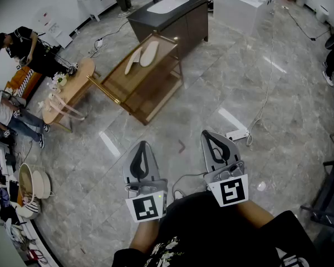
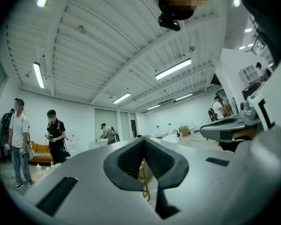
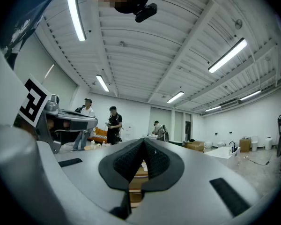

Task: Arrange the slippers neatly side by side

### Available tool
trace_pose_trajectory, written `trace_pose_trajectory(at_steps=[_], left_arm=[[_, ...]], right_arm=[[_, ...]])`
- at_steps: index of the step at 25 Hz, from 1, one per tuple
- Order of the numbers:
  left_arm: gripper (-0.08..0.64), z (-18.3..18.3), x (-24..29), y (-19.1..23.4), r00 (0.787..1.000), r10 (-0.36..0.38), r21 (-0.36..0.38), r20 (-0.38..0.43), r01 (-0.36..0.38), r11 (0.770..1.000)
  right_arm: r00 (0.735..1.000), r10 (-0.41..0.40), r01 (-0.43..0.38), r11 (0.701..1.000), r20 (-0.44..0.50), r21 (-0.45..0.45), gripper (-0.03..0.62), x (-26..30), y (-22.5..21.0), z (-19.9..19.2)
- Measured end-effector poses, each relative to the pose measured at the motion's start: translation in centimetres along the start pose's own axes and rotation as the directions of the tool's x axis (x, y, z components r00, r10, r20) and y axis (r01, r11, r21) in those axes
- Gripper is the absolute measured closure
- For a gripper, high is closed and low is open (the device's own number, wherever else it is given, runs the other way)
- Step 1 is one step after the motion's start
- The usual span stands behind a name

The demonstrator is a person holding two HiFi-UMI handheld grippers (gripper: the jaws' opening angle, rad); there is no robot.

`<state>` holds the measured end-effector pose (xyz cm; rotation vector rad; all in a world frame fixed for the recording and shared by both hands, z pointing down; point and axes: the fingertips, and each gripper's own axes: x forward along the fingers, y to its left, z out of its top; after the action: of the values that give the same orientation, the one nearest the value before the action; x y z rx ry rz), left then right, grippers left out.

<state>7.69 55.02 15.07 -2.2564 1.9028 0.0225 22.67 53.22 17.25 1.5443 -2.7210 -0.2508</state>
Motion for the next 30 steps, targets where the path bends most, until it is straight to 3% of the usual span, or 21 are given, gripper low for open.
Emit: trace_pose_trajectory(at_steps=[8, 13, 21, 30], left_arm=[[0.558, -0.3, -0.2, -1.0, 0.999, 0.014, 0.008, -0.035, -0.013, 1.0], [0.558, -0.5, -0.2, -2.8, 0.998, 0.004, 0.009, -0.056, -0.004, 1.0], [0.558, -2.1, -0.1, -6.3, 0.994, 0.014, -0.007, -0.113, -0.015, 1.0], [0.558, -2.9, 0.5, -8.6, 0.988, 0.006, 0.026, -0.157, -0.002, 1.0]], right_arm=[[1.0, 0.018, -0.018, 1.0, -0.003, 0.023, 0.603, -0.8, -0.7, -0.3], [0.996, 0.058, -0.061, 0.996, 0.061, 0.059, 0.601, -2.3, -1.5, 0.0], [0.997, 0.082, -0.082, 0.996, 0.004, 0.023, 0.601, -4.6, -3.8, -2.5], [0.995, 0.103, -0.102, 0.992, -0.012, 0.067, 0.601, -5.1, -5.6, -4.3]])
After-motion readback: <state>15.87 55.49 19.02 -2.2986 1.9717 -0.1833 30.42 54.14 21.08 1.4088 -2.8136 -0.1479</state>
